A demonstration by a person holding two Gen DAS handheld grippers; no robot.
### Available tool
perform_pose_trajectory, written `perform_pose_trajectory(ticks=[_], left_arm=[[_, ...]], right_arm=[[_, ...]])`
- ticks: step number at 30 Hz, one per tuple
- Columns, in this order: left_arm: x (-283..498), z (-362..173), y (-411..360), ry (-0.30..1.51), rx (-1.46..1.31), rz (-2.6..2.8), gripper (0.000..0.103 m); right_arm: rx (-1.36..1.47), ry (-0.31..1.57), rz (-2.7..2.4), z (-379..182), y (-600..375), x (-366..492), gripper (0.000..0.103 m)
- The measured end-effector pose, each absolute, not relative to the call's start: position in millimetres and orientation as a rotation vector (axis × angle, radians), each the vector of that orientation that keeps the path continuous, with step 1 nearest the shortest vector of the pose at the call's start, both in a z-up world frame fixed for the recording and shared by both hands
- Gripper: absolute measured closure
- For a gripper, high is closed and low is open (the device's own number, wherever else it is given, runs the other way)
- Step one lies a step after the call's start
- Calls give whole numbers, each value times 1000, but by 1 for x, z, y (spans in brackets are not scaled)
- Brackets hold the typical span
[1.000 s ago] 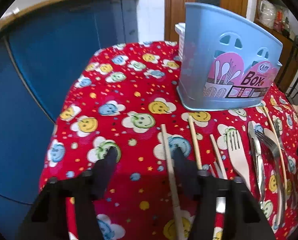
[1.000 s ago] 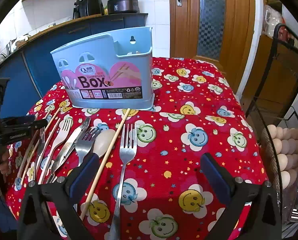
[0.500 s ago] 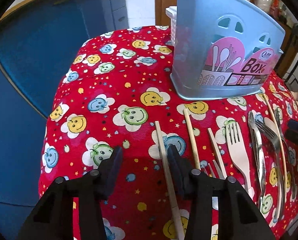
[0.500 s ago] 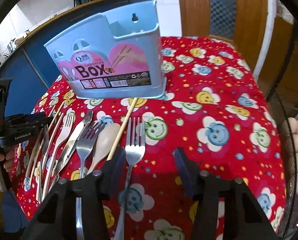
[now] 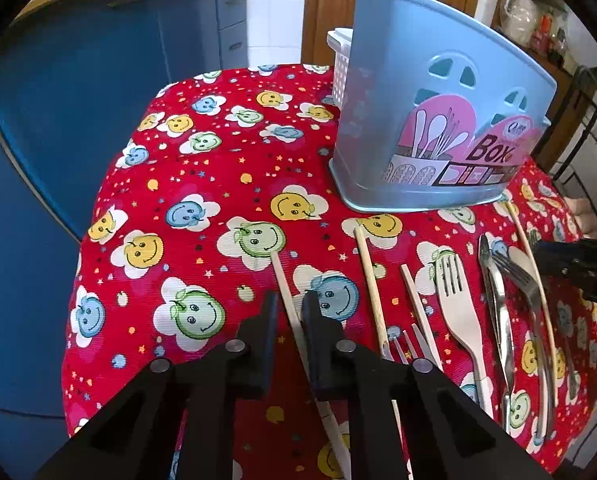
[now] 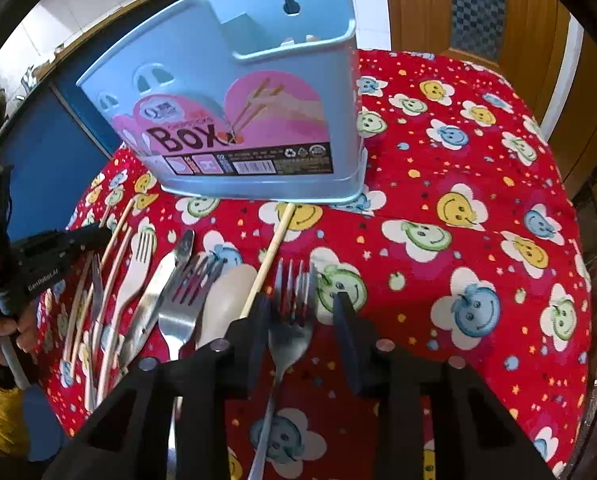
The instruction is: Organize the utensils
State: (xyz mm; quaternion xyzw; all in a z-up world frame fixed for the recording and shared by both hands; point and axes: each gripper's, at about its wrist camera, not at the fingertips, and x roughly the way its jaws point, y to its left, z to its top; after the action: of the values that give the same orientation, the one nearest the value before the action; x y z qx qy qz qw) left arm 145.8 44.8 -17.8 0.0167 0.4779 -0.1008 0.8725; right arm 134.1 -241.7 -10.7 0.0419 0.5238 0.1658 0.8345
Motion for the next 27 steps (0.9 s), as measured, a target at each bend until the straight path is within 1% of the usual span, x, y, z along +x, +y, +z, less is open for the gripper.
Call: perform_pose_trajectory(ticks=[2,7,9,11,18,22,23,24,25,26,27], left_arm=[[149,-19,47,1001,25,-219,92],[150,-19,51,991,11,-241,95],[150,-19,54,981,-6,-248,98],[148,-18,57,971,-29,-256,99],[142,-16,57,936,-66,-291,99],[143,-20,53,945,-54,-306,99],[143,-21,52,948,-54,-306,99],[144,-21,53,948,-60,-306,99],[144,-22,53,950,-69,-307,99],[145,-22,55,952,-76,-309,99],[146,-22,56,957,-86,-312,99]], right_arm=[[127,1122,373,-11,-245,140,79],[182,1111,406,-10,-247,143,80],[189,1095,399,-8,-248,139,80],[197,1083,382,-5,-249,134,80],[146,1051,322,-6,-244,121,80],[161,1065,323,-13,-242,122,78],[178,1065,333,-13,-245,123,76],[215,1072,360,-14,-248,124,66],[271,1084,403,-15,-253,125,59],[317,1094,444,-16,-257,127,47],[338,1103,463,-16,-262,130,44]])
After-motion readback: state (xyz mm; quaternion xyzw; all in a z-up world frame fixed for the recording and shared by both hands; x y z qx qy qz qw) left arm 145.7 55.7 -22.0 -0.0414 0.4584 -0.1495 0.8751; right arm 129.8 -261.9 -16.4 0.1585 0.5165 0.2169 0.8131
